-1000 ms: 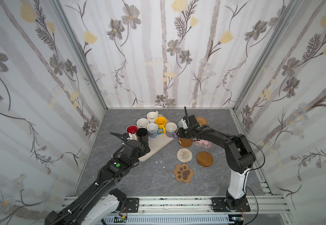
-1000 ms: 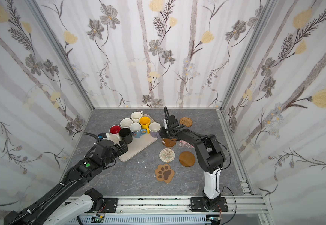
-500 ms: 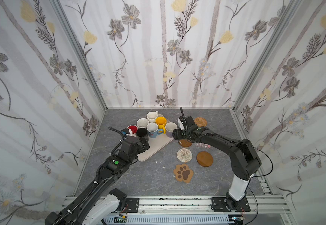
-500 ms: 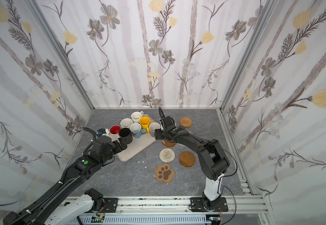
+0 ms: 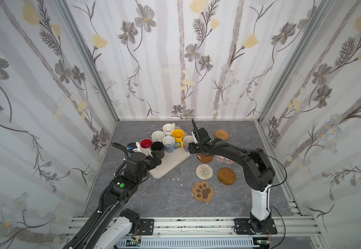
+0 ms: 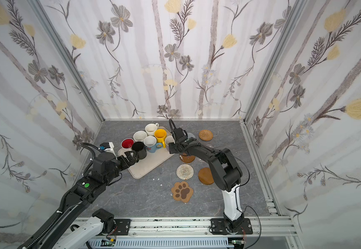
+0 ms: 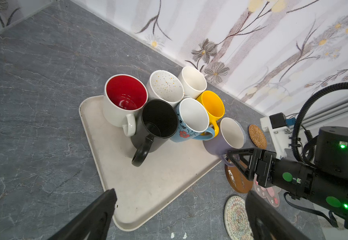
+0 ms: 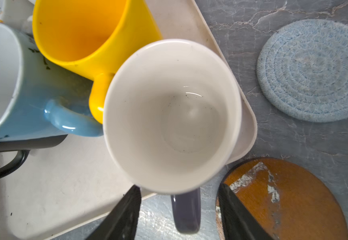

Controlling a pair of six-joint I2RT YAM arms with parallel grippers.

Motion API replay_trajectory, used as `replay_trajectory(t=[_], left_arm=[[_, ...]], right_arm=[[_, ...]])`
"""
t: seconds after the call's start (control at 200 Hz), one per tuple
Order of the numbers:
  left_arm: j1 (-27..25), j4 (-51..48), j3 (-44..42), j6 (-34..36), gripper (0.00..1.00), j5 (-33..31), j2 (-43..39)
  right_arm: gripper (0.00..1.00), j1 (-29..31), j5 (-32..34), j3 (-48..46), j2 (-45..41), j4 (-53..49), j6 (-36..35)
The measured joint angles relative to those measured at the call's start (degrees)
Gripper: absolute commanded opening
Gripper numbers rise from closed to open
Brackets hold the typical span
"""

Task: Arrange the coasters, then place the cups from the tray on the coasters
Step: 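Close the right gripper on the lavender mug's rim, then carry the lavender mug with right gripper onto the plain brown coaster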

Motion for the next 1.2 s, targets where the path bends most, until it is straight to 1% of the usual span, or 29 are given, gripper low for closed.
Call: replay_trajectory(t=[0.14,0.37,0.505,0.65,0.919,1.054,1.199], left_arm=[[0.70,0.00,0.02,0.52,1.00,2.08,1.38],[1.20,-0.22,0.72,1.79,1.00,4.04,2.60],[1.31,-0.44,1.14,1.99,1.00,5.03,3.17],[1.38,-0.44,1.42,1.99,1.00,5.44,3.61],[1.46,-0.46,2.38,1.99,1.00,6.21,4.52],[1.46,-0.44,3.08,2.34,1.00,6.93,5.11],[1.46,-0.42,3.21,2.84,1.00,7.63,5.84]], right_arm=[[0.40,0.13,0.20,1.36,1.49,-0.98,-0.17],[0.26,0.20,0.17,2.14,2.51,-1.64,-0.39],[0.14,0.17,-0.09,2.45,2.51,-1.62,-1.18],[0.12,0.24,0.17,2.45,2.40,-1.75,-1.01],[0.05,0.39,0.15,1.05,-0.13,-3.80,-1.01],[0.02,0.66,0.20,-0.13,-3.04,-3.82,-0.98],[0.02,1.05,0.24,-2.73,-7.65,-3.56,-0.96]])
